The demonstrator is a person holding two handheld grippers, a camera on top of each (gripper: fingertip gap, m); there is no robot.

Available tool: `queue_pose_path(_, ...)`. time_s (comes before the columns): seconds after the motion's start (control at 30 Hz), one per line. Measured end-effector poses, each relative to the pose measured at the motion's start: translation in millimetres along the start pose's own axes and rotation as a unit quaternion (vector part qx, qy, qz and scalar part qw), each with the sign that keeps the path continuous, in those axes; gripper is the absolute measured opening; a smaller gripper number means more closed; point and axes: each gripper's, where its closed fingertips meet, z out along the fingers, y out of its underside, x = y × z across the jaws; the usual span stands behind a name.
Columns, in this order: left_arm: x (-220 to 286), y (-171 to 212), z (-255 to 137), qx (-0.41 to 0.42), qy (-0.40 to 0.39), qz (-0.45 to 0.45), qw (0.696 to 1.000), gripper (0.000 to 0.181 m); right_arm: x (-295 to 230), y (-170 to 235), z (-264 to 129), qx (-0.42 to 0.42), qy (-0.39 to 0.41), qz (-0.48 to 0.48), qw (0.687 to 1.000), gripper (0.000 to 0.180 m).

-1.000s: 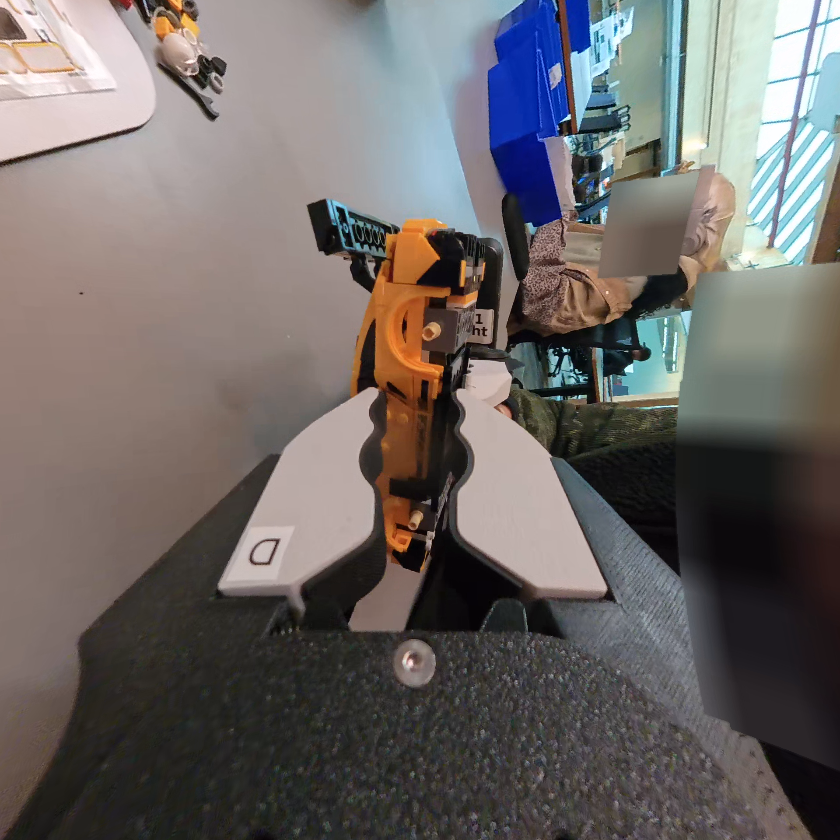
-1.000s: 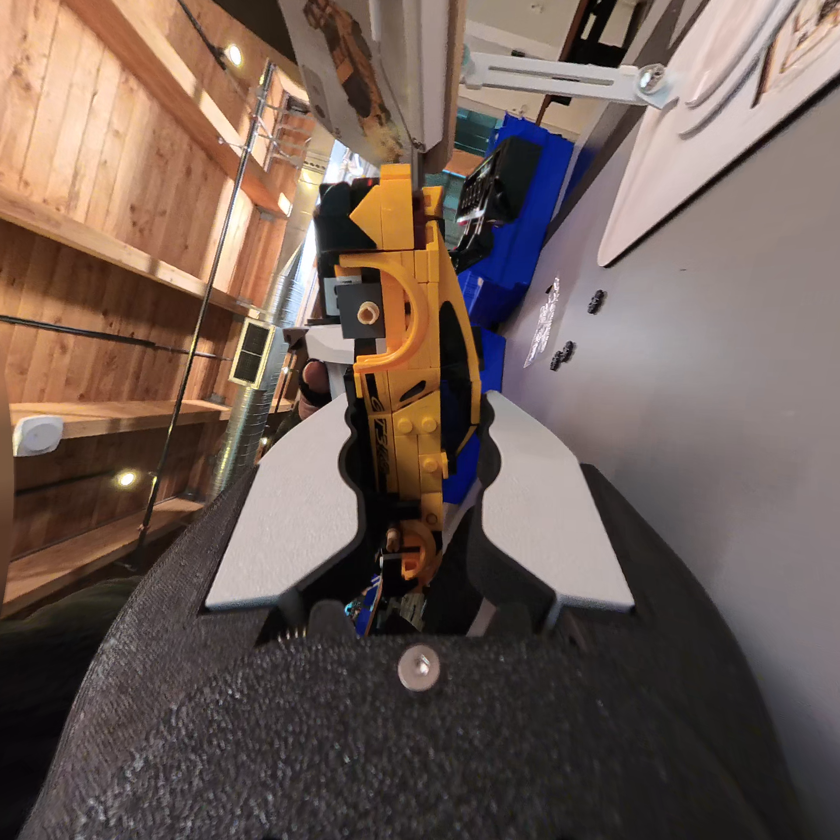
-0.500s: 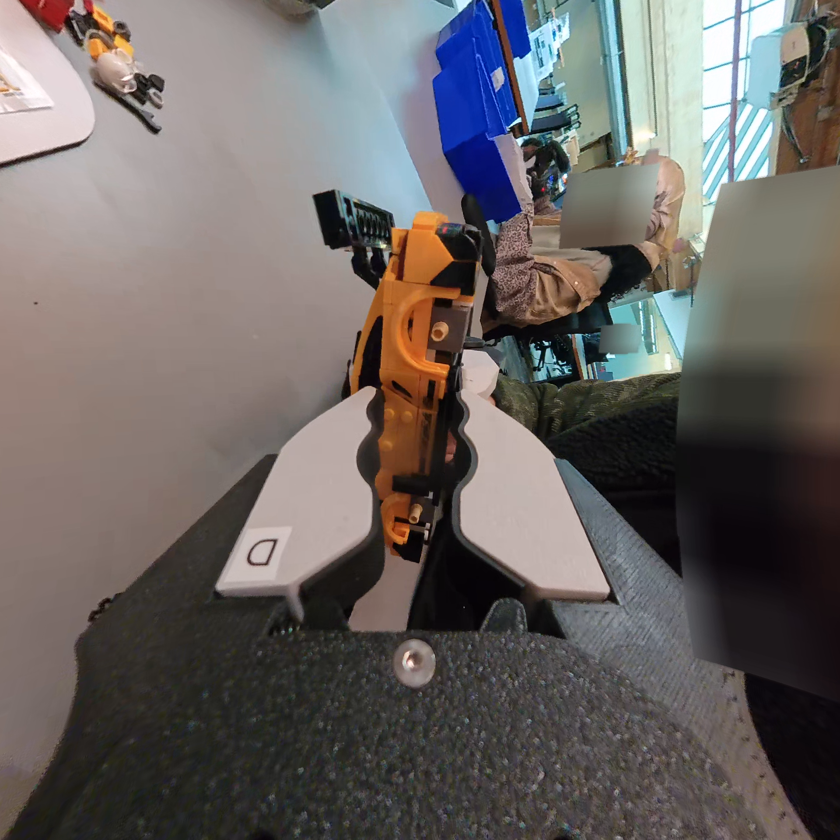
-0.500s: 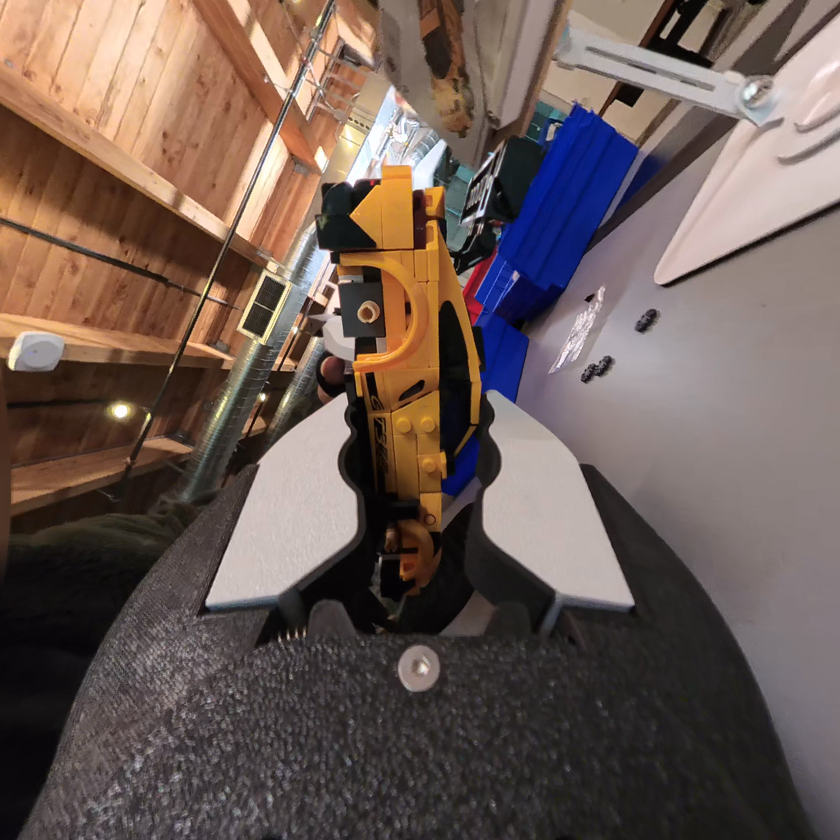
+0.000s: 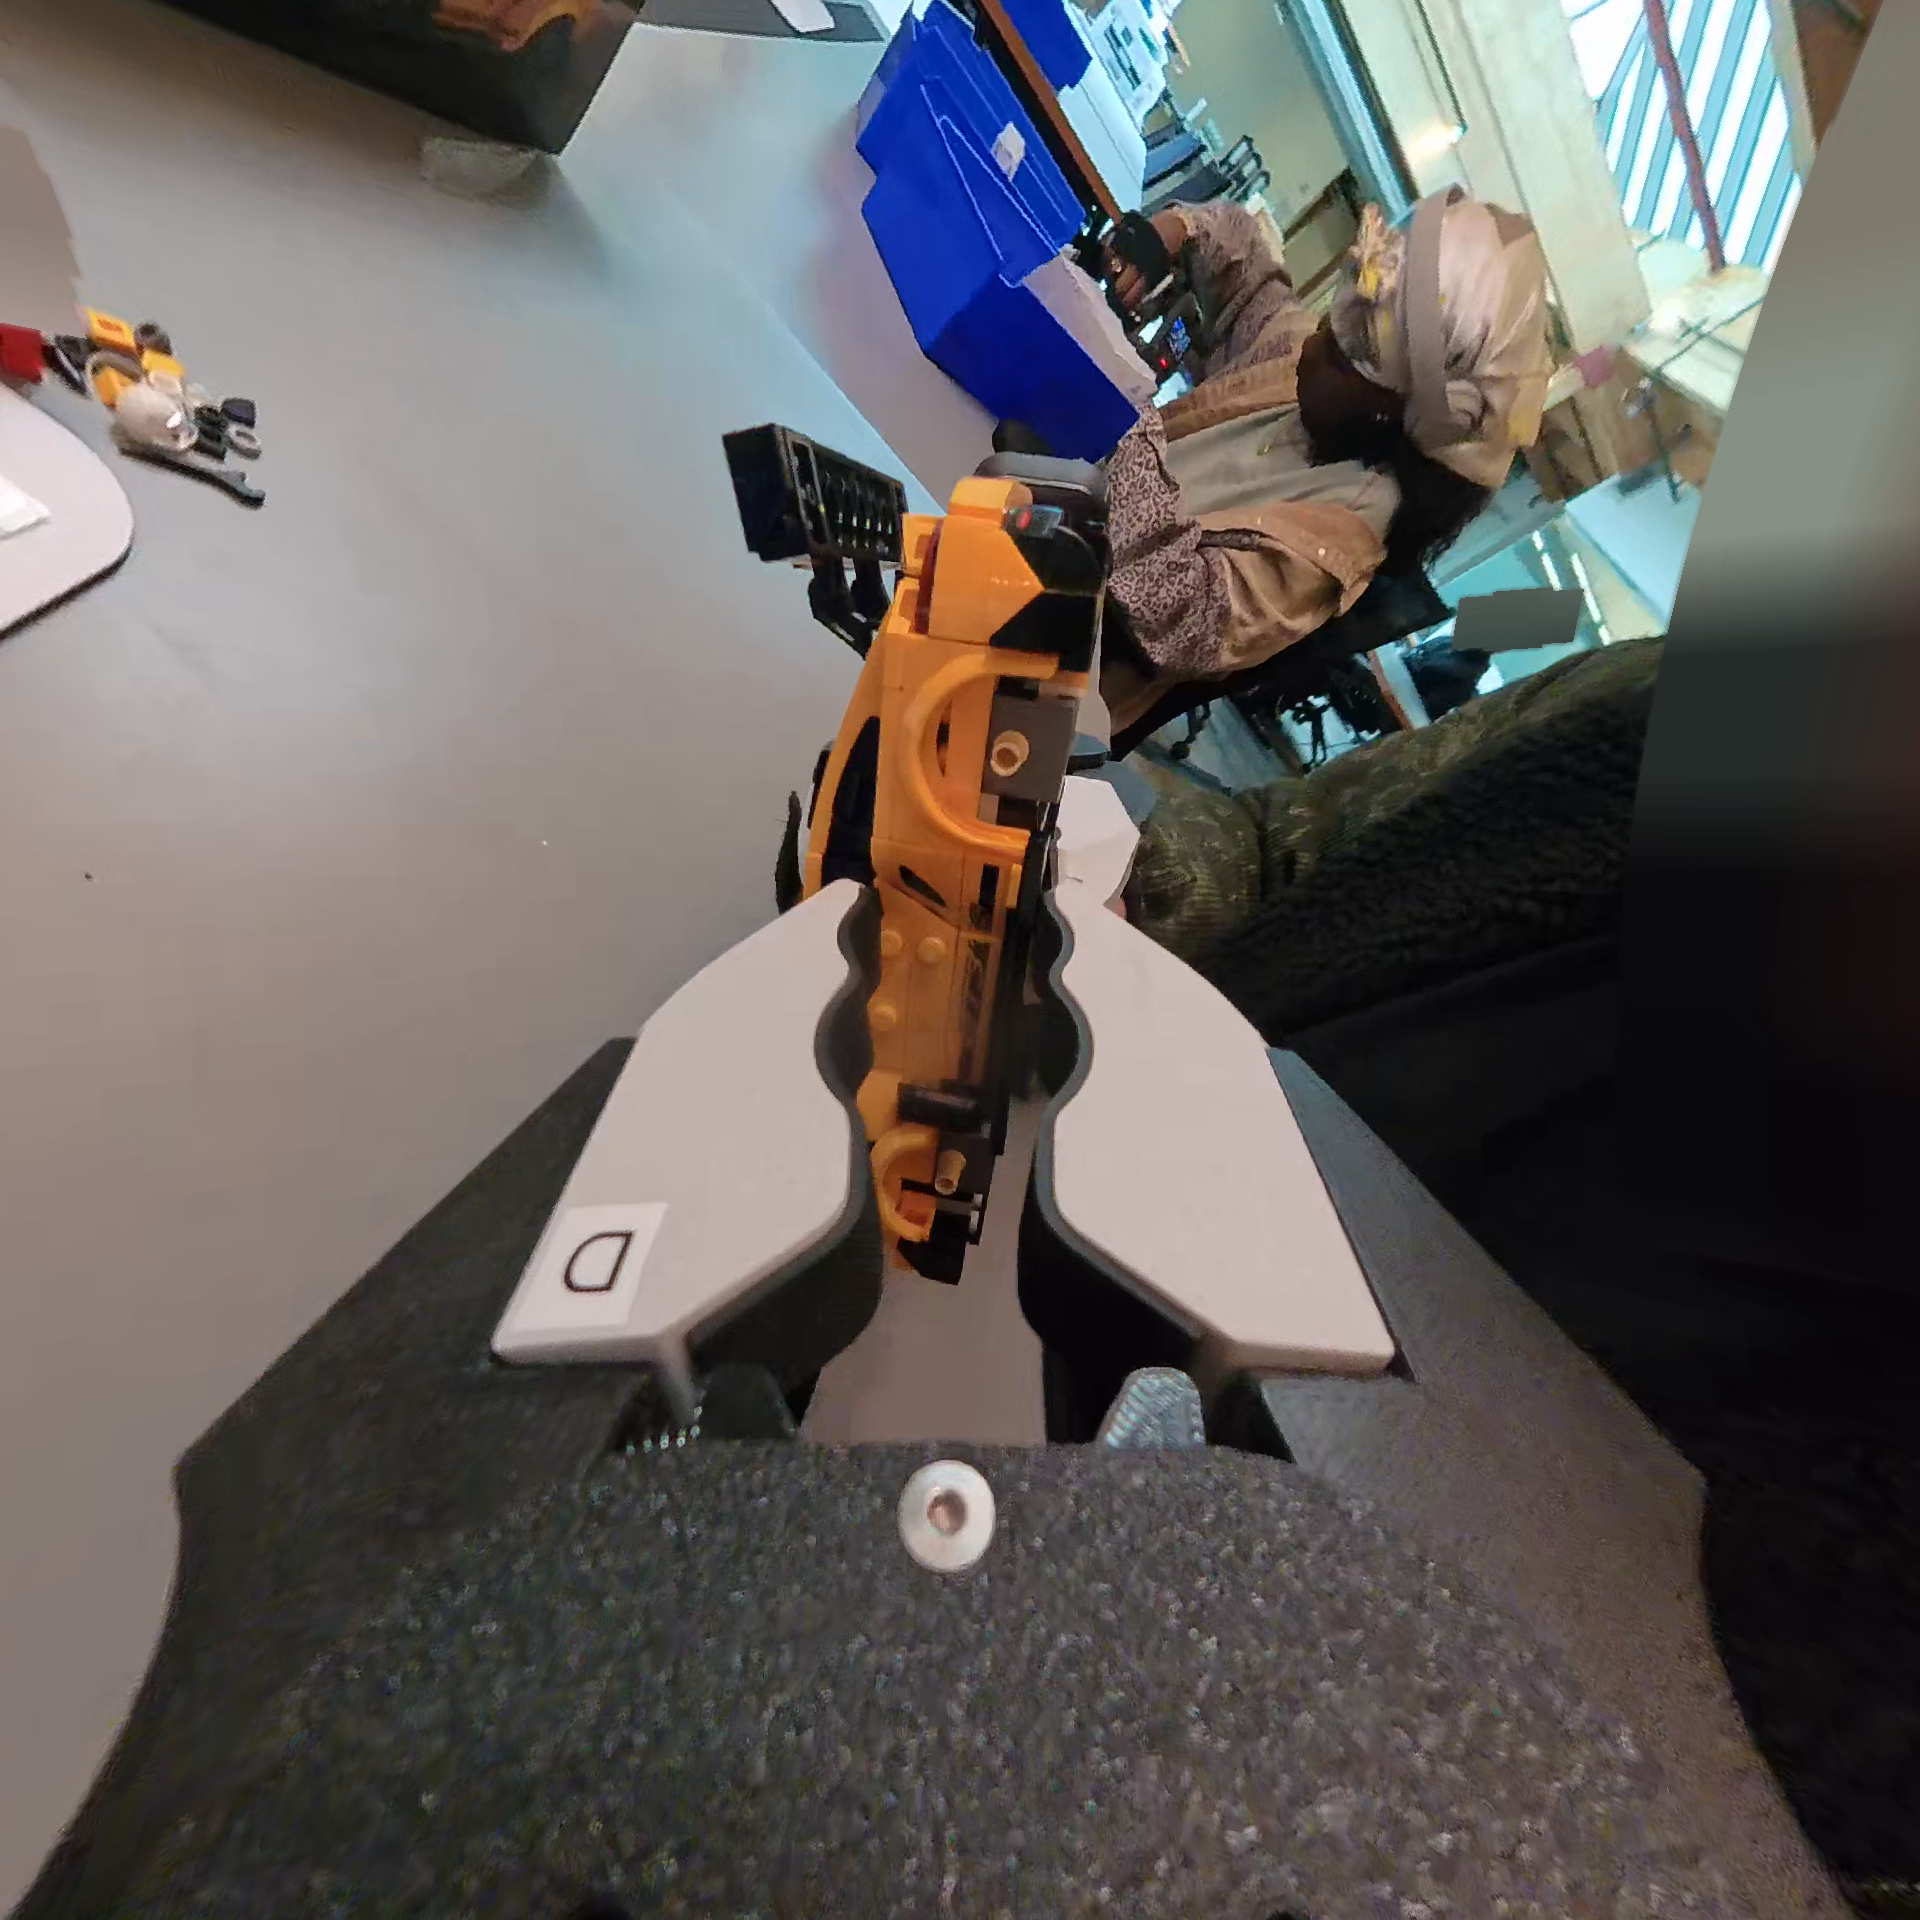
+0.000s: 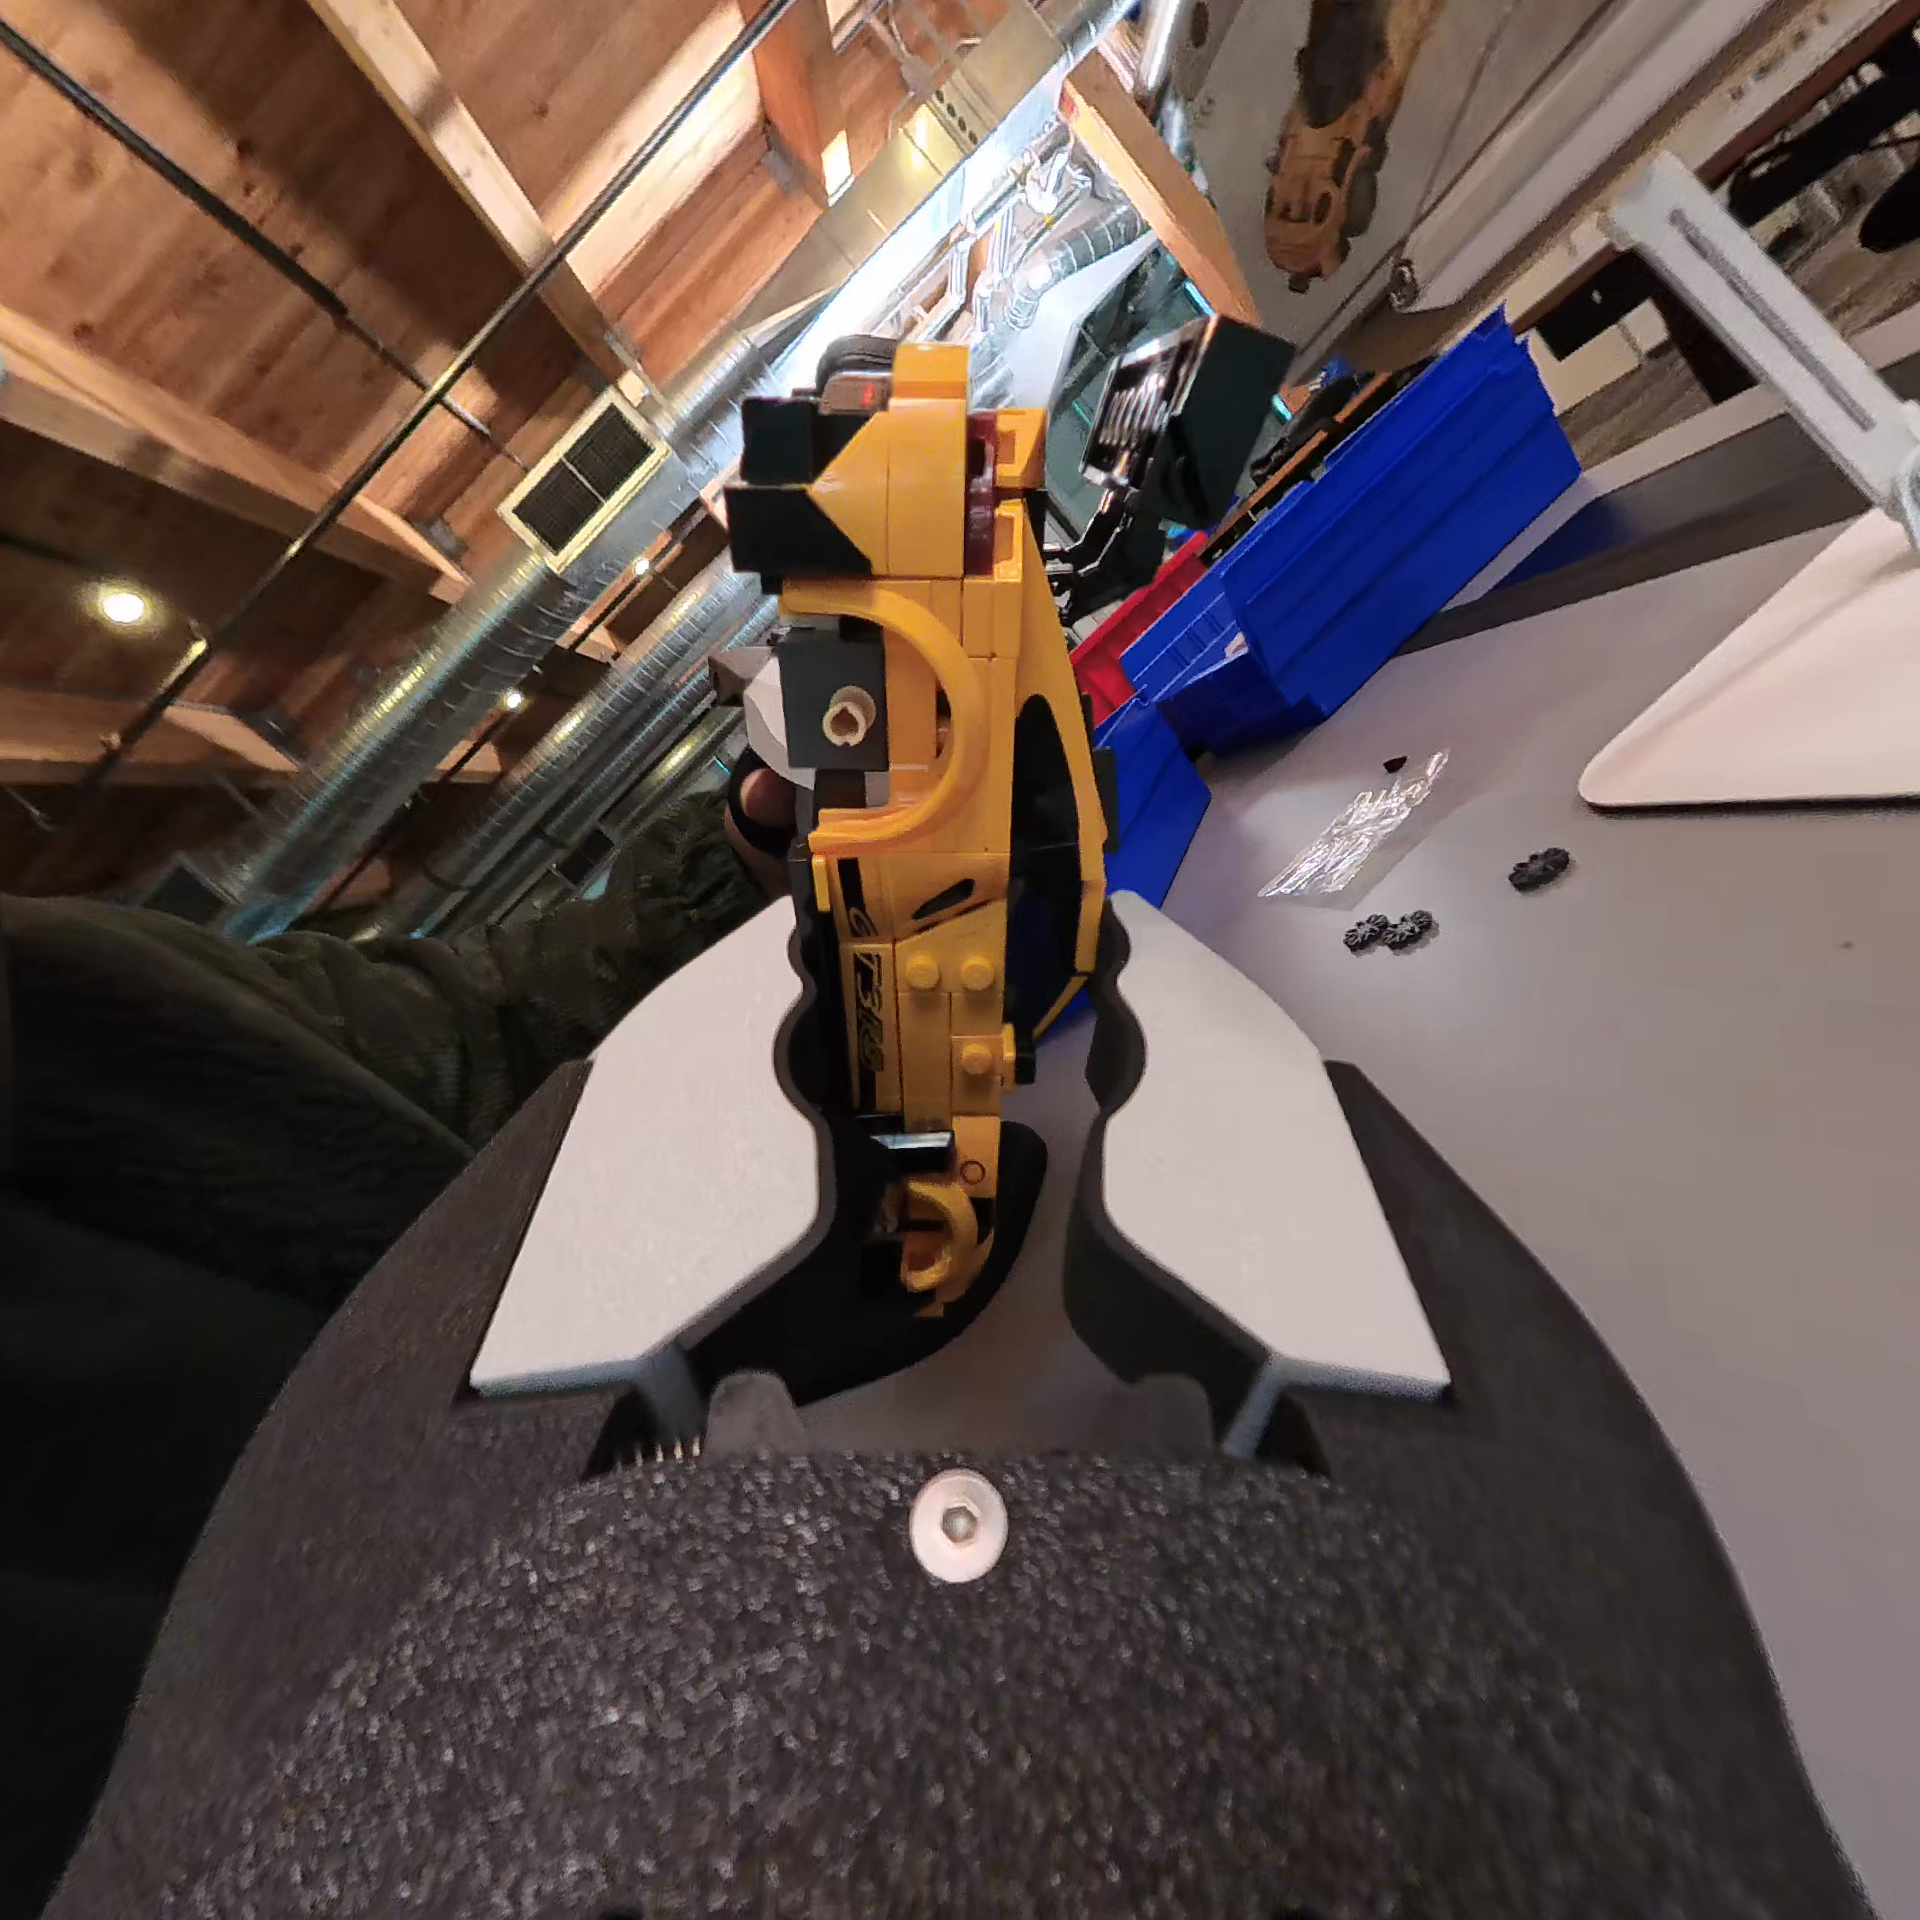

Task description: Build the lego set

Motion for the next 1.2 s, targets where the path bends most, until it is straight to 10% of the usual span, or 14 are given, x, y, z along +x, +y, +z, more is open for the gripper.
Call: queue_pose_path(1.2,-19.2,5.6,0.5,0.017,-0.082,-0.027,0.996,0.013,27.1,-1.0,-4.6,0.020,0.031,0.144,0.989,0.048)
